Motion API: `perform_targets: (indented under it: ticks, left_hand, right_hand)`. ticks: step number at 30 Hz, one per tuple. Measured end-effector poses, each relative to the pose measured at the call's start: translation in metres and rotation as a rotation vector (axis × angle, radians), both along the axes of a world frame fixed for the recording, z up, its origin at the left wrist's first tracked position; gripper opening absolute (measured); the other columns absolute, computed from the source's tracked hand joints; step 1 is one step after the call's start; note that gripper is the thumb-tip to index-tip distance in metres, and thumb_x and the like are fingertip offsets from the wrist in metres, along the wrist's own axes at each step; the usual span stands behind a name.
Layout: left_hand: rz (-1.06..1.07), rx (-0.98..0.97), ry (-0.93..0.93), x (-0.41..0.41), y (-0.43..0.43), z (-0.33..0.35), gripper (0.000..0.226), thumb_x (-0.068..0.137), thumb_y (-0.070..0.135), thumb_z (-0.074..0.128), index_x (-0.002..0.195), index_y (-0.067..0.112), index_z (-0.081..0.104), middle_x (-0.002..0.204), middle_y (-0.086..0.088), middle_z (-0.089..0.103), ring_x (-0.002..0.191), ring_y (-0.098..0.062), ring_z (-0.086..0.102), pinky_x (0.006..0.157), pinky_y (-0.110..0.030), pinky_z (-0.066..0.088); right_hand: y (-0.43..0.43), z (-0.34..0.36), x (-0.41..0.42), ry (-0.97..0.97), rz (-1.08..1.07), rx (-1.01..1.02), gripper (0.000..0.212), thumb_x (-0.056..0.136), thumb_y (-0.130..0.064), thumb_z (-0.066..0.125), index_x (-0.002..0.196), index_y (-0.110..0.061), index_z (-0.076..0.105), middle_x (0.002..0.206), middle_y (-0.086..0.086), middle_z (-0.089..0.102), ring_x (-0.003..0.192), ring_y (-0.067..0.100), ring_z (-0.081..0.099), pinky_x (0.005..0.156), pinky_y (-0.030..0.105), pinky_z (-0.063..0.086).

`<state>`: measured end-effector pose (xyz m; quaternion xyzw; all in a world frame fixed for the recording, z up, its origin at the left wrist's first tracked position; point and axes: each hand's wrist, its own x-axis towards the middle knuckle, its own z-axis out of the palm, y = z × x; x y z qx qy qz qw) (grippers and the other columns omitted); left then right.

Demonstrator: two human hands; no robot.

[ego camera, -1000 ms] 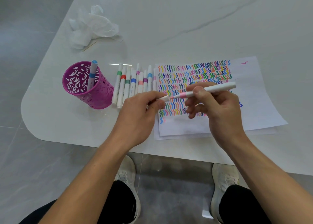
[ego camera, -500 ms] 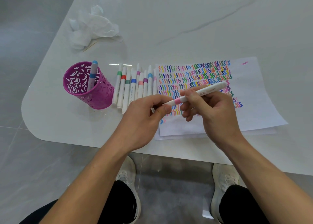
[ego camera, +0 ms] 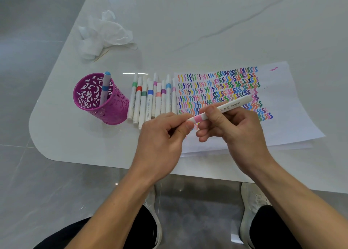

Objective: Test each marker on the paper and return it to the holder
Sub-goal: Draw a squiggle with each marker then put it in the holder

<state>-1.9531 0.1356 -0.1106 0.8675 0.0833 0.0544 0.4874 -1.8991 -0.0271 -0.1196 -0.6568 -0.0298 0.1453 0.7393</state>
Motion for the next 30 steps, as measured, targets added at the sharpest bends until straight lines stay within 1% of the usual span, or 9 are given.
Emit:
perform_targets:
  ticks: [2, 4, 7, 11, 17, 20, 23, 26, 30]
  left_hand:
    - [0.017, 0.012, -0.003, -0.001, 0.0, 0.0, 0.02, 0.095, 0.027, 0.066, 0.111, 0.025, 0.077, 0.075, 0.012, 0.063, 0.075, -0.011, 0.058, 0.065, -0.026, 0.047]
    - [0.029, 0.029, 0.0, -0.001, 0.0, 0.001, 0.02, 0.094, 0.026, 0.067, 0.111, 0.024, 0.076, 0.077, 0.014, 0.064, 0.076, -0.009, 0.059, 0.066, -0.023, 0.047]
    - [0.018, 0.018, 0.01, 0.001, -0.001, 0.004, 0.019, 0.094, 0.027, 0.066, 0.111, 0.025, 0.076, 0.08, 0.013, 0.066, 0.079, -0.009, 0.06, 0.069, -0.024, 0.049]
    - [0.012, 0.002, 0.012, 0.006, 0.007, 0.011, 0.015, 0.094, 0.029, 0.067, 0.107, 0.03, 0.074, 0.088, 0.013, 0.069, 0.084, -0.01, 0.06, 0.069, -0.025, 0.049]
    - [0.12, -0.076, -0.092, 0.007, 0.033, 0.026, 0.017, 0.087, 0.03, 0.075, 0.104, 0.032, 0.075, 0.084, 0.008, 0.069, 0.077, -0.011, 0.062, 0.067, -0.023, 0.053]
    - [0.214, -0.151, -0.17, 0.005, 0.047, 0.032, 0.016, 0.086, 0.03, 0.076, 0.102, 0.029, 0.075, 0.091, 0.009, 0.073, 0.084, -0.009, 0.067, 0.074, -0.02, 0.055]
    - [0.314, -0.144, -0.295, 0.004, 0.056, 0.038, 0.017, 0.089, 0.027, 0.075, 0.104, 0.02, 0.073, 0.097, 0.008, 0.074, 0.093, -0.013, 0.07, 0.082, -0.023, 0.056]
    - [0.412, -0.125, -0.45, 0.002, 0.064, 0.042, 0.015, 0.094, 0.026, 0.071, 0.106, 0.018, 0.069, 0.103, 0.004, 0.074, 0.1, -0.017, 0.071, 0.086, -0.032, 0.058]
    - [0.476, -0.02, -0.566, -0.001, 0.072, 0.043, 0.026, 0.103, 0.032, 0.056, 0.119, 0.012, 0.063, 0.107, -0.001, 0.073, 0.102, -0.022, 0.072, 0.086, -0.041, 0.059]
  right_hand:
    - [0.001, 0.0, -0.002, 0.007, 0.008, 0.0, 0.023, 0.099, -0.023, 0.066, 0.096, -0.003, 0.077, 0.075, 0.014, 0.077, 0.064, 0.032, 0.076, 0.064, 0.034, 0.063]
    - [0.002, 0.0, -0.003, 0.008, 0.008, -0.005, 0.023, 0.1, -0.021, 0.065, 0.096, -0.001, 0.077, 0.074, 0.013, 0.077, 0.063, 0.031, 0.076, 0.064, 0.032, 0.063]
    - [0.003, 0.001, -0.003, -0.002, 0.012, -0.017, 0.021, 0.1, -0.02, 0.065, 0.095, -0.003, 0.077, 0.074, 0.012, 0.077, 0.062, 0.03, 0.076, 0.063, 0.029, 0.062]
    - [0.006, 0.004, -0.001, 0.026, 0.042, 0.047, 0.023, 0.095, -0.03, 0.066, 0.097, -0.011, 0.079, 0.076, 0.012, 0.077, 0.065, 0.028, 0.075, 0.064, 0.03, 0.062]
    - [0.01, -0.001, -0.002, 0.067, 0.095, 0.045, 0.028, 0.092, -0.039, 0.067, 0.092, -0.013, 0.078, 0.07, 0.007, 0.071, 0.059, 0.02, 0.067, 0.053, 0.026, 0.054]
    - [0.01, -0.003, -0.001, 0.037, 0.096, 0.011, 0.028, 0.092, -0.039, 0.067, 0.093, -0.013, 0.076, 0.071, 0.005, 0.071, 0.06, 0.019, 0.067, 0.054, 0.025, 0.054]
    - [0.01, -0.004, 0.001, 0.004, 0.079, -0.028, 0.027, 0.093, -0.039, 0.069, 0.095, -0.013, 0.075, 0.072, 0.002, 0.072, 0.061, 0.018, 0.067, 0.055, 0.024, 0.055]
    - [0.012, -0.005, 0.0, -0.012, 0.055, -0.056, 0.026, 0.092, -0.038, 0.067, 0.096, -0.014, 0.075, 0.073, 0.002, 0.073, 0.061, 0.017, 0.068, 0.055, 0.024, 0.056]
    - [0.014, -0.011, -0.002, -0.009, 0.047, -0.074, 0.016, 0.103, -0.016, 0.06, 0.096, -0.014, 0.074, 0.072, 0.001, 0.071, 0.062, 0.018, 0.067, 0.053, 0.027, 0.057]
